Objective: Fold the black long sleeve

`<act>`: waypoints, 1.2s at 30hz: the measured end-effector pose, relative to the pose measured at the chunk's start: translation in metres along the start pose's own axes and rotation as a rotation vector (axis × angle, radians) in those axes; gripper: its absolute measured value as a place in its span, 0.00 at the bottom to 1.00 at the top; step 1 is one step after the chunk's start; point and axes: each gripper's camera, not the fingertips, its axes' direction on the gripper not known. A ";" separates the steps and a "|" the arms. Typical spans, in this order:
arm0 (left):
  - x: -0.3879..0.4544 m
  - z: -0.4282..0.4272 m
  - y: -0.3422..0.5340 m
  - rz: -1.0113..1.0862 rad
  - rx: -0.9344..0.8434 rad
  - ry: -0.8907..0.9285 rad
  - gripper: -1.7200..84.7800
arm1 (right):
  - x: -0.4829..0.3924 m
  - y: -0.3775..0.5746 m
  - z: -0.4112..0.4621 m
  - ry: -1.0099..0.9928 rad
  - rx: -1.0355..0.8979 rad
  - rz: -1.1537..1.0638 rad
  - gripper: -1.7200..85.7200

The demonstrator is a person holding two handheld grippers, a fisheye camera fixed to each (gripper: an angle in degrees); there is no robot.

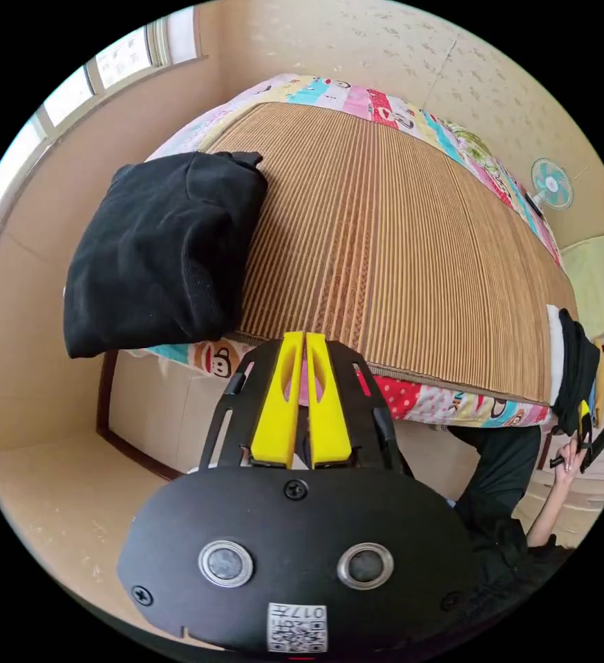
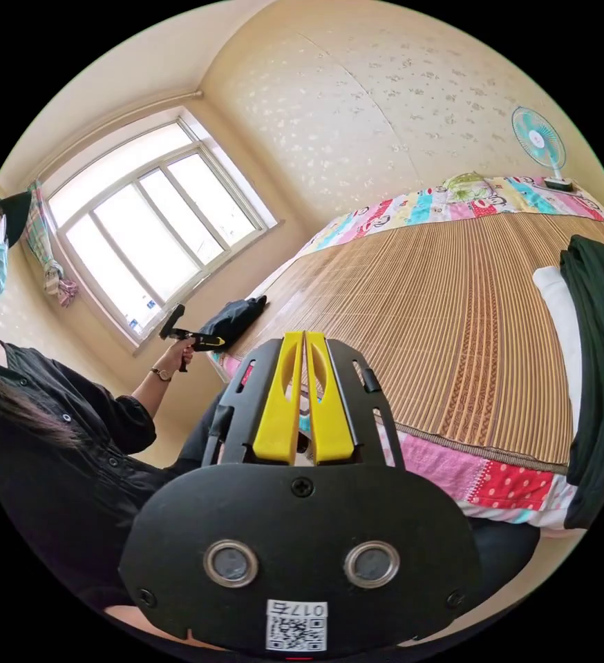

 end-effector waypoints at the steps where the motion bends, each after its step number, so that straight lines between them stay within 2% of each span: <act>1: -0.005 -0.005 -0.012 -0.045 0.036 -0.050 0.03 | 0.003 -0.002 -0.002 -0.023 -0.007 0.005 0.02; 6: 0.006 -0.010 -0.082 -0.092 0.102 -0.231 0.14 | 0.019 -0.006 -0.005 -0.080 -0.057 0.038 0.02; 9: 0.028 0.039 -0.125 -0.062 -0.004 -0.267 0.13 | 0.029 -0.003 -0.006 -0.129 -0.032 0.067 0.02; 11: 0.052 0.060 -0.138 -0.040 -0.012 -0.295 0.12 | 0.036 0.000 -0.007 -0.166 -0.025 0.094 0.02; 14: 0.129 0.042 -0.147 0.027 0.040 -0.487 0.08 | 0.047 0.006 -0.012 -0.217 -0.019 0.122 0.02; 15: 0.167 0.022 -0.143 0.060 0.110 -0.566 0.06 | 0.054 0.009 -0.015 -0.222 -0.019 0.138 0.02; 18: 0.269 -0.025 -0.128 0.228 0.224 -0.605 0.03 | 0.071 0.015 -0.023 -0.236 -0.007 0.183 0.02; 21: 0.368 -0.050 -0.113 0.420 0.281 -0.556 0.02 | 0.085 0.017 -0.031 -0.288 0.043 0.219 0.02; 23: 0.430 -0.048 -0.107 0.556 0.237 -0.533 0.02 | 0.090 0.018 -0.034 -0.321 0.074 0.231 0.02; 26: 0.535 -0.028 -0.089 0.809 0.131 -0.531 0.02 | 0.096 0.021 -0.036 -0.354 0.079 0.242 0.02; 28: 0.605 0.001 -0.071 1.004 -0.002 -0.508 0.02 | 0.098 0.025 -0.038 -0.364 0.064 0.240 0.02; 30: 0.641 0.017 -0.059 1.096 -0.063 -0.501 0.02 | 0.100 0.028 -0.042 -0.376 0.049 0.236 0.02; 33: 0.659 0.016 -0.055 1.089 -0.027 -0.429 0.02 | 0.105 0.034 -0.054 -0.375 0.031 0.223 0.02; 35: 0.643 0.002 -0.067 1.033 -0.024 -0.268 0.02 | 0.109 0.039 -0.062 -0.359 0.017 0.220 0.02; 36: 0.620 -0.012 -0.080 0.954 -0.018 -0.127 0.02 | 0.113 0.043 -0.067 -0.347 0.009 0.220 0.02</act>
